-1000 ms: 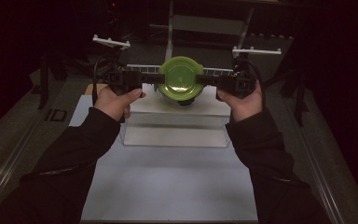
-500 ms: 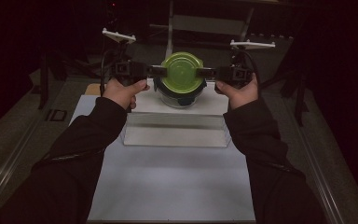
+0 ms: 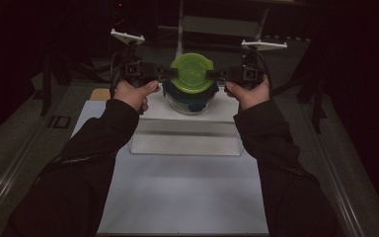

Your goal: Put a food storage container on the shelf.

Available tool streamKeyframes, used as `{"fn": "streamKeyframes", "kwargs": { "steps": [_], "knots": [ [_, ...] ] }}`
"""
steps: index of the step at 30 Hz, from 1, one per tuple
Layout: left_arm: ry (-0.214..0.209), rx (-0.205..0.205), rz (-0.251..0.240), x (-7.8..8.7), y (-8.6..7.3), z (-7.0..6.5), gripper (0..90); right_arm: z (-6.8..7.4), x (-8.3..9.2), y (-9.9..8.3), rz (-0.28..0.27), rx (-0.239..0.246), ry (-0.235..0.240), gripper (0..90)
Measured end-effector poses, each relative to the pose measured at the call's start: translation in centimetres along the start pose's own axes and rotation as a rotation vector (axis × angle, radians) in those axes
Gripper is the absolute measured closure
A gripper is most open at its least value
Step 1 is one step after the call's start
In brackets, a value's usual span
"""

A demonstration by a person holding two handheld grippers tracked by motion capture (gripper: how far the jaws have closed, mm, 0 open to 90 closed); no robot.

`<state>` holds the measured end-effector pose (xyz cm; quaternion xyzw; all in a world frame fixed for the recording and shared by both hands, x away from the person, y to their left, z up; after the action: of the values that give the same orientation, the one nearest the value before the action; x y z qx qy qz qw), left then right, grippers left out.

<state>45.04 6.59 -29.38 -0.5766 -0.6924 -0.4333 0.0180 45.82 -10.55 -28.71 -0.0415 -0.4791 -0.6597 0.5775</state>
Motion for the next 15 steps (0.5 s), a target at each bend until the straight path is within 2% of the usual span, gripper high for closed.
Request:
{"fn": "streamKeyframes", "kwargs": {
  "steps": [5, 9, 12, 13, 15],
  "knots": [
    [-0.02, 0.019, -0.01, -0.4, 0.4, 0.6, 68.6, -0.7, -0.1, 0.6, -0.02, -0.037, -0.013, 69.0],
    [-0.017, 0.013, -0.007, -0.7, 0.6, 0.7, 63.0, -1.0, -0.1, 1.0, -0.027, -0.039, -0.03, 68.3],
    [-0.014, 0.002, -0.011, -1.1, 0.7, 0.8, 56.2, -0.9, -0.1, 1.0, -0.029, -0.038, -0.027, 64.3],
    [-0.009, -0.001, -0.012, -1.1, 0.7, 0.8, 51.7, -0.9, -0.2, 1.0, -0.029, -0.032, -0.026, 61.7],
    [-0.003, 0.002, -0.013, -1.2, 0.8, 0.9, 48.2, -0.9, -0.3, 0.9, -0.018, -0.022, -0.025, 56.3]
  ]
}}
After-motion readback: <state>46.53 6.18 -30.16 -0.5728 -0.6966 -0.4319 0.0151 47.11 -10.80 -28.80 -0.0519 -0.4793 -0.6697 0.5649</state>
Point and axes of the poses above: each handheld gripper's, and its own axes: x roughly backward along the jaws, y roughly out of its top, z roughly to its left, the point moved 8 cm from there along -x, roughly forward along the jaws, and after that the axes turned 12 degrees about z, right-handed, at the moved point
